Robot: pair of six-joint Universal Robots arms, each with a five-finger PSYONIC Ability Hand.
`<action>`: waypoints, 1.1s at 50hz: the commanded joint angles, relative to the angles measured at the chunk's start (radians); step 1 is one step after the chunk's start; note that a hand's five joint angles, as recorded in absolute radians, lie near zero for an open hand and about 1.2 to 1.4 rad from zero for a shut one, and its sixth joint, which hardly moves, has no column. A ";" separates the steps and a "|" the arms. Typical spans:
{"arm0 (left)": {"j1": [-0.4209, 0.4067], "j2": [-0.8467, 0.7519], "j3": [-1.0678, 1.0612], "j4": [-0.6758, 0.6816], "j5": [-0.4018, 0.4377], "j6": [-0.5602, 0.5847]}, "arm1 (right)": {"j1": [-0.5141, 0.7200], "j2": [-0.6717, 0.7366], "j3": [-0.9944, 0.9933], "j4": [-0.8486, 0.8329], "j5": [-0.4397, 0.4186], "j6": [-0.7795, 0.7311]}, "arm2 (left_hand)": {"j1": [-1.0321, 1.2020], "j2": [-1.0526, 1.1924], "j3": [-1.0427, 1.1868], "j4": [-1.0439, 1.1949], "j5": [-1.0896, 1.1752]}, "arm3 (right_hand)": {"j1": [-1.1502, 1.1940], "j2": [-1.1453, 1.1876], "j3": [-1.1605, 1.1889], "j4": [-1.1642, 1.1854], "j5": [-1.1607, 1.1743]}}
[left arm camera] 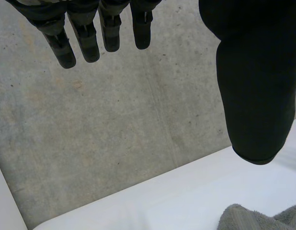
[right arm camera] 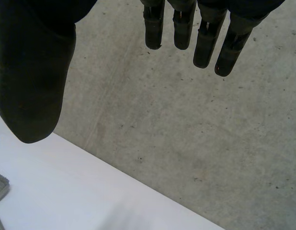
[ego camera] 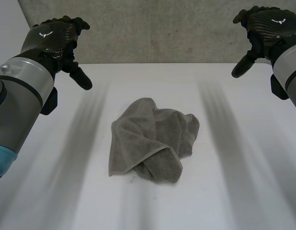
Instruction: Fold the towel.
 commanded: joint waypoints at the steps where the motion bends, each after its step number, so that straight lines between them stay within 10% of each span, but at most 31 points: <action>1: 0.002 0.001 0.001 0.000 0.001 -0.001 | -0.003 0.001 -0.005 0.002 -0.003 -0.001 | 0.008 0.016 0.015 0.015 0.007 | -0.060 -0.093 -0.078 -0.088 -0.062; 22: -0.077 0.023 -0.250 0.107 0.015 0.005 | 0.018 0.259 -0.186 0.284 -0.434 -0.404 | 0.035 0.043 0.041 0.042 0.033 | -0.060 -0.093 -0.078 -0.088 -0.062; 37: -0.135 -0.197 -0.388 0.310 0.013 0.003 | 0.113 0.574 -0.294 0.188 -0.393 -0.581 | 0.040 0.049 0.047 0.048 0.039 | -0.060 -0.093 -0.078 -0.088 -0.062; 46: -0.161 -0.315 -0.376 0.402 0.015 0.008 | 0.158 0.721 -0.366 0.084 -0.279 -0.584 | 0.173 0.181 0.179 0.180 0.171 | 0.483 0.450 0.464 0.455 0.481; 51: -0.164 -0.322 -0.371 0.413 0.016 0.006 | 0.156 0.735 -0.433 0.087 -0.229 -0.578 | 0.510 0.518 0.517 0.517 0.509 | 1.161 1.127 1.142 1.132 1.159; 55: -0.166 -0.304 -0.364 0.419 0.033 0.006 | 0.141 0.676 -0.433 0.090 -0.221 -0.555 | 1.043 1.051 1.049 1.050 1.042 | 1.162 1.129 1.143 1.133 1.160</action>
